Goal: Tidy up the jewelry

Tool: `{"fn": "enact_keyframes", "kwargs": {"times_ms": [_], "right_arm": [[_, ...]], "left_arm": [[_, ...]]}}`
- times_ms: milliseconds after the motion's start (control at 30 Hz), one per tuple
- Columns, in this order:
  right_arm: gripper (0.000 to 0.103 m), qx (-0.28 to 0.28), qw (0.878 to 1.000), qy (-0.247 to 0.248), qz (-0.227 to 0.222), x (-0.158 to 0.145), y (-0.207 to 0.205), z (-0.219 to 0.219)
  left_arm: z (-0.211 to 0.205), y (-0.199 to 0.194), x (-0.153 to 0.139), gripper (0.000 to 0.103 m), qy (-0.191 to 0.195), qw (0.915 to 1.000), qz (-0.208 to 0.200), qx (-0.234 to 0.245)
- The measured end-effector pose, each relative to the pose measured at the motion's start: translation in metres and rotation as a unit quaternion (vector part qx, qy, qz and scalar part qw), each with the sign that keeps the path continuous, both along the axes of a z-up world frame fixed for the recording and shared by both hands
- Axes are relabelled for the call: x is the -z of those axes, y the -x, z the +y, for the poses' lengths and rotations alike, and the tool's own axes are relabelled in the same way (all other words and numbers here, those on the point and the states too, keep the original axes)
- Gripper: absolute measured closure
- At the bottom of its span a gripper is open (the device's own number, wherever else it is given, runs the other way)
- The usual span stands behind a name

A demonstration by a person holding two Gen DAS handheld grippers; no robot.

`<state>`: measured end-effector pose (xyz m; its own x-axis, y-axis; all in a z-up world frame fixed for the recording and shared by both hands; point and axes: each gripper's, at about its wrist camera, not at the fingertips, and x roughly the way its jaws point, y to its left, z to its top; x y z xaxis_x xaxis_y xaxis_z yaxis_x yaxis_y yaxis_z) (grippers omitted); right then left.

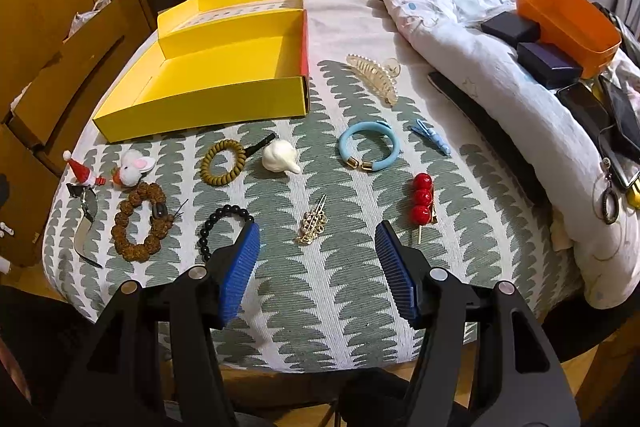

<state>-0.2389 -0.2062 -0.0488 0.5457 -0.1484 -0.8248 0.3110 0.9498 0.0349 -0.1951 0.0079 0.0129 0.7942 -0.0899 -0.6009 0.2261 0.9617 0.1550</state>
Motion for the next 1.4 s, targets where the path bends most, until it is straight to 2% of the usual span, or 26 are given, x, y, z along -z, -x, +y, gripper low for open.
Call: {"fn": "enact_keyframes", "kwargs": {"times_ms": [333,1133,1400], "right_arm": [[0.04,0.007,1.0,0.001,0.004,0.001,0.001,-0.001],[0.04,0.02,1.0,0.0,0.011,0.003,0.003,-0.009],[0.04,0.042,0.999,-0.002,0.016,0.004,0.007,-0.019]], "left_arm": [[0.004,-0.004,0.007,0.006,-0.002,0.9998,0.019,0.002],[0.008,-0.012,0.014,0.006,-0.007,0.9993,0.036,0.006],[0.008,-0.015,0.017,0.006,-0.009,0.9991,0.04,0.008]]}}
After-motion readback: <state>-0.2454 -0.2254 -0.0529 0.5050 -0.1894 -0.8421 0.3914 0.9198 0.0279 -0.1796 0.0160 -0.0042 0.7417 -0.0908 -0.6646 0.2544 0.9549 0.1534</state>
